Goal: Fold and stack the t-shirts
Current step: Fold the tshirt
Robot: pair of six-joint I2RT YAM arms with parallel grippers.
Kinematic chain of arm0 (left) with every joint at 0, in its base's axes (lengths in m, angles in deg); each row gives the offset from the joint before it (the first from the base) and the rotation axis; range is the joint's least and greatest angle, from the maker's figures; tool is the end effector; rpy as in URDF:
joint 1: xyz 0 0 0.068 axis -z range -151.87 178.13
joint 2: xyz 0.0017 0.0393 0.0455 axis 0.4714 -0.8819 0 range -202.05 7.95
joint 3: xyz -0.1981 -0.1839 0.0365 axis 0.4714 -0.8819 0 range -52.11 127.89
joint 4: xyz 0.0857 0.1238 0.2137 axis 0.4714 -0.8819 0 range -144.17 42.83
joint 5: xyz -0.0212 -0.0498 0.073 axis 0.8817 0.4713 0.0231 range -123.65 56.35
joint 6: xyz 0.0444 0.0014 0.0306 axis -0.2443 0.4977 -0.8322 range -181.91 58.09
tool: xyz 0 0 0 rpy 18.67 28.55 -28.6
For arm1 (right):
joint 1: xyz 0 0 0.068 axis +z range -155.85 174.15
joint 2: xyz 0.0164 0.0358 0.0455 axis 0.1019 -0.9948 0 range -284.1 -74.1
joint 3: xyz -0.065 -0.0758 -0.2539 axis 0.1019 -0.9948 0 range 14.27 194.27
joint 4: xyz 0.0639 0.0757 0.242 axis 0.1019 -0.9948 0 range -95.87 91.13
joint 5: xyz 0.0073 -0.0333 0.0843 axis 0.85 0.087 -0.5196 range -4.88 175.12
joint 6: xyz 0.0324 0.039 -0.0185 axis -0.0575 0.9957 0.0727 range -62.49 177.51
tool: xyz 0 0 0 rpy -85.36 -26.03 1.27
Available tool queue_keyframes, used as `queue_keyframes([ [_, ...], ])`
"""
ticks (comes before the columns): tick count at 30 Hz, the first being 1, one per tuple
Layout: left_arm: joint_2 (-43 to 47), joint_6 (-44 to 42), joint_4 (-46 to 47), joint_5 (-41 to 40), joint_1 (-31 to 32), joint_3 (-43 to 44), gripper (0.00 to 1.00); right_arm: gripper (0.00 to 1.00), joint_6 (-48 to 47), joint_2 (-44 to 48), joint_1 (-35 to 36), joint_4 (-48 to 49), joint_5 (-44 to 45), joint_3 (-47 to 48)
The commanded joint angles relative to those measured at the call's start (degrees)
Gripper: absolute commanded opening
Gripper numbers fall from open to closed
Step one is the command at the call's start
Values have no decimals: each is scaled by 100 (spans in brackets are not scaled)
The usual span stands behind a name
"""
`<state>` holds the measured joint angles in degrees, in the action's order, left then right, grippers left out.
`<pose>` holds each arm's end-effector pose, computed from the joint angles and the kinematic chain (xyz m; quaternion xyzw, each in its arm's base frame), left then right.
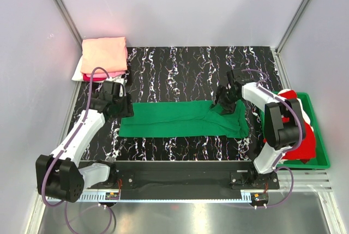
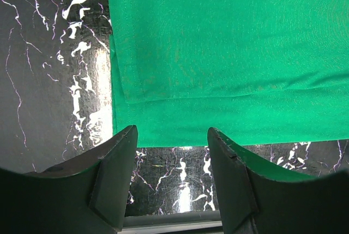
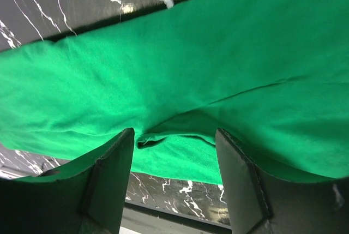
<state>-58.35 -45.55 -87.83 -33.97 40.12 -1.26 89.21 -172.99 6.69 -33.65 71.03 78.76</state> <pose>0.2222 -0.0470 0.2568 -0.0373 0.9559 -0.0688 0.2831 0.3255 0.0814 0.1839 0.1407 0.9662 0.1792 0.1207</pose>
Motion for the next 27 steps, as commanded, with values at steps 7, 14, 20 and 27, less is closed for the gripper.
queue_keyframes([
  [7, 293, -28, 103, -21, -4, 4, 59, 65, -59, -236, 407, -213, 125, 336],
  [14, 311, -45, 103, -56, -4, 4, 59, 19, -15, -210, 504, -248, 169, 292],
  [20, 329, -54, 85, -74, 5, 4, 59, 0, -24, -43, 566, -248, 161, 99],
  [27, 372, -36, 85, -91, 5, 4, 59, 0, 475, 440, 882, -327, 249, -208],
])
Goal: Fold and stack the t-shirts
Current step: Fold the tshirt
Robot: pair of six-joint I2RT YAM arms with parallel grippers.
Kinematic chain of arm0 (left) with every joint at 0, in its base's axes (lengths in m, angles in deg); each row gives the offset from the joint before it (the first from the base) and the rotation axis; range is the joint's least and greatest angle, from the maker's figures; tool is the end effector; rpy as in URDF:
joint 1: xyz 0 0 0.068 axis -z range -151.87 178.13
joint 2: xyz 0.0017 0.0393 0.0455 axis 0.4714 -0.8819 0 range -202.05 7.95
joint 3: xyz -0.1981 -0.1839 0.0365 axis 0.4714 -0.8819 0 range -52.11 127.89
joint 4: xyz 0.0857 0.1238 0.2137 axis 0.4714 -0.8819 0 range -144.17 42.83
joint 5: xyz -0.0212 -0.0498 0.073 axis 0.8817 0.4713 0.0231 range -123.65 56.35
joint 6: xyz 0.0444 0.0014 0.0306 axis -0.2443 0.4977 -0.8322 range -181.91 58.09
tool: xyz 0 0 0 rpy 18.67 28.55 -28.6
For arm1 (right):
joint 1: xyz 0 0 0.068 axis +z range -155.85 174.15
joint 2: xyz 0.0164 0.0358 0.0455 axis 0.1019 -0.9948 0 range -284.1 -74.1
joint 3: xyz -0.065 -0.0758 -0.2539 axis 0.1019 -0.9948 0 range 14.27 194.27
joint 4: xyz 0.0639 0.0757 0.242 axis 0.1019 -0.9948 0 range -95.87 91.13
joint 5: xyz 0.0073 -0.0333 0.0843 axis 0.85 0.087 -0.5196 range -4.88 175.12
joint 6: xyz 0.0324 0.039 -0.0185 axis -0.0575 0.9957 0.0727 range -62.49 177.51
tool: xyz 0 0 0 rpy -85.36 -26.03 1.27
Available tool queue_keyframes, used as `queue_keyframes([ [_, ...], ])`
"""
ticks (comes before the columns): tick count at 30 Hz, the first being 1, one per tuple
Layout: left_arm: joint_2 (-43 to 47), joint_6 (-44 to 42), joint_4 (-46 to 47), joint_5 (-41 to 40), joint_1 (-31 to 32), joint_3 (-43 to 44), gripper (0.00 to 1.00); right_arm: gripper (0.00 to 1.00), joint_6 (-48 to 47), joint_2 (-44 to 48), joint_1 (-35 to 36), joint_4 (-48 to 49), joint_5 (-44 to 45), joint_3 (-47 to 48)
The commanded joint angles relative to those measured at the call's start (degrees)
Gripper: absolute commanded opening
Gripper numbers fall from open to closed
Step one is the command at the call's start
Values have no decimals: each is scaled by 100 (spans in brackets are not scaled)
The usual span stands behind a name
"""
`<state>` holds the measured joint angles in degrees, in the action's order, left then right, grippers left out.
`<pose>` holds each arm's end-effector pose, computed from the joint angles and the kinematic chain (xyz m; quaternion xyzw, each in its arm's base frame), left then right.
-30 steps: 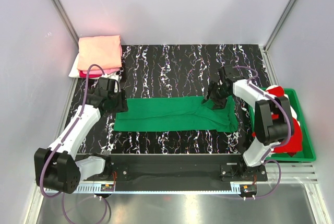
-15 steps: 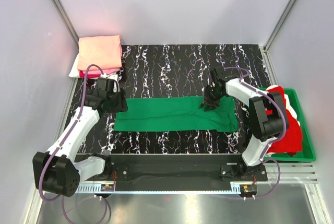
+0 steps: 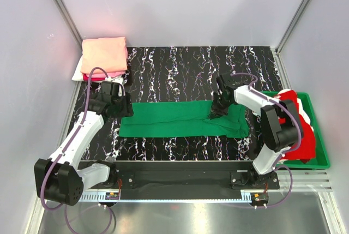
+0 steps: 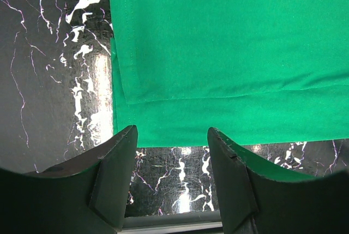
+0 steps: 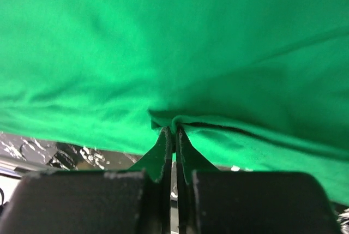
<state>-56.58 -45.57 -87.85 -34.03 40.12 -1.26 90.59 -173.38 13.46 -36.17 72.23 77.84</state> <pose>0.2177 -0.0461 0.2631 -0.0371 0.9513 -0.0719 0.2974 0.3072 0.1162 0.1757 0.1014 0.9777 0.1644 0.0827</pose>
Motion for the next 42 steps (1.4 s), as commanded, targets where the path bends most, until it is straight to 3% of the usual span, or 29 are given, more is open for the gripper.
queue_keyframes([
  [1, 195, -34, 87, -93, -3, 4, 59, 0, 453, 637, 326, -32, 146, -282],
  [3, 204, -34, 87, -94, -3, 4, 59, 0, 785, 778, 476, 64, 137, -494],
  [7, 204, -43, 87, -94, -4, 13, 59, 14, 1191, 1007, 819, 249, 119, -986],
  [8, 196, -43, 87, -94, -4, 13, 60, 28, 1244, 1034, 933, 267, 120, -1030],
  [11, 187, -52, 87, -76, -4, 13, 59, 50, 1385, 1148, 1135, 267, 137, -1136],
  [15, 169, -52, 79, -76, -4, 13, 60, 53, 1377, 1428, 1251, -39, 207, -944],
  [20, 178, -43, 78, -76, -4, 13, 60, 46, 948, 1693, 1233, -567, 865, -224],
  [21, 169, -43, 78, -67, -4, 13, 60, 40, 859, 1589, 1198, -742, 1171, 47],
  [27, 204, -34, 78, -67, -4, -5, 60, 23, 287, 912, 628, -674, 1271, 410],
  [35, 230, -34, 78, -58, -3, -22, 60, 7, 23, 313, 460, -331, 1535, 25],
  [42, 178, -43, 87, -58, 5, 4, 60, 2, 181, 954, 468, -269, 1412, -705],
])
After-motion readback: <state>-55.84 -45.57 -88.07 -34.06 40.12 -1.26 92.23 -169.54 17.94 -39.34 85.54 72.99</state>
